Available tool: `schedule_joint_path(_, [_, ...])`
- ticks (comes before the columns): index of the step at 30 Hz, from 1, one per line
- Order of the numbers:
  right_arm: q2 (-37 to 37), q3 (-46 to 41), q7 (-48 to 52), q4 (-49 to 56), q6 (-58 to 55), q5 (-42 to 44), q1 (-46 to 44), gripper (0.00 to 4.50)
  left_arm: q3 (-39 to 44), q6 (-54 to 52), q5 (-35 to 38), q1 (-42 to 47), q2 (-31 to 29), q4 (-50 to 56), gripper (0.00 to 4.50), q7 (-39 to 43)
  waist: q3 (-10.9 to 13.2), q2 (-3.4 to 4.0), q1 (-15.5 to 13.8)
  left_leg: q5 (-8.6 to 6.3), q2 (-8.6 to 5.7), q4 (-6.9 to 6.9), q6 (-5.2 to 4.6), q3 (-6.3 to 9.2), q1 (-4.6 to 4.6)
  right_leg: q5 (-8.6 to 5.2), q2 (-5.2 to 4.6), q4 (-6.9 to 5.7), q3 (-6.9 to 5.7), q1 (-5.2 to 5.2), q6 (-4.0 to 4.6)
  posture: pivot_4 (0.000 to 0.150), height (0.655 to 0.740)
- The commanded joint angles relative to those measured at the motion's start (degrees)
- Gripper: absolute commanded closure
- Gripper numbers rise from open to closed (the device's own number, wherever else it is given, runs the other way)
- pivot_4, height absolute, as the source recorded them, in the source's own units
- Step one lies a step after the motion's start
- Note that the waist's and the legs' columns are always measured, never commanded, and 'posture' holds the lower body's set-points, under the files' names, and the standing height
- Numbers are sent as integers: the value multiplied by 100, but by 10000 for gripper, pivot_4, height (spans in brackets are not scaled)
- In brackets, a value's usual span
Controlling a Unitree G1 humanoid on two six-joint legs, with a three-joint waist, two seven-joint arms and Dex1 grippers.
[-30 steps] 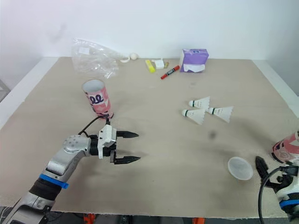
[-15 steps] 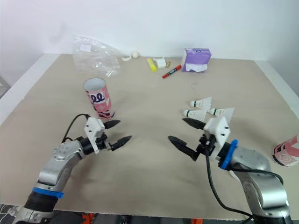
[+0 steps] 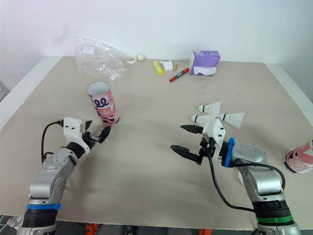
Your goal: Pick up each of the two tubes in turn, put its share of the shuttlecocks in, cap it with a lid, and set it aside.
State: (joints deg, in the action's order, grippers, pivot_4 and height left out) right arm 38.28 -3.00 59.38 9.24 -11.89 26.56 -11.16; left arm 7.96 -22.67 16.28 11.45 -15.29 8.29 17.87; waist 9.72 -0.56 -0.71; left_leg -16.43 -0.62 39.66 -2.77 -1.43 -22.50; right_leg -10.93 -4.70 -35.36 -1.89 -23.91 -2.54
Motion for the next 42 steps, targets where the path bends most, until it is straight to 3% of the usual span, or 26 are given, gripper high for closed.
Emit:
schedule_joint_path(1, [-45,-79,-16,-31,208,-67,-112,269,-7,101,-48,297,-106,-271,0,97,0,0,0,1,0,0,1,0,1,1,1,0,0,1,0,1500,7400])
schedule_joint_path(19, [-126,-70,-195,-97,513,-349,43,269,-381,1716,-567,2195,-304,-3493,0,1124,0,-2,6,7,5,0,11,-3,1,6,14,-2,3,-1,2,1500,7400])
schedule_joint_path(33, [-99,-57,-236,-26,561,-392,121,269,-473,3071,-875,2871,-269,-5197,0,1695,0,-3,7,7,5,1,11,-5,0,9,13,-2,3,0,-3,1500,7400])
schedule_joint_path(39, [-82,-58,-228,-2,595,-434,190,0,-368,3110,-756,2915,-216,-5322,16388,1749,-1,-4,7,7,5,2,11,-5,0,12,13,-2,3,0,-4,1500,7400])
schedule_joint_path(42, [-82,-58,-227,-1,598,-450,190,0,-339,3087,-766,2913,-219,-5320,19126,1700,-1,-4,7,7,5,5,11,-5,0,13,13,-2,3,0,-5,1500,7400])
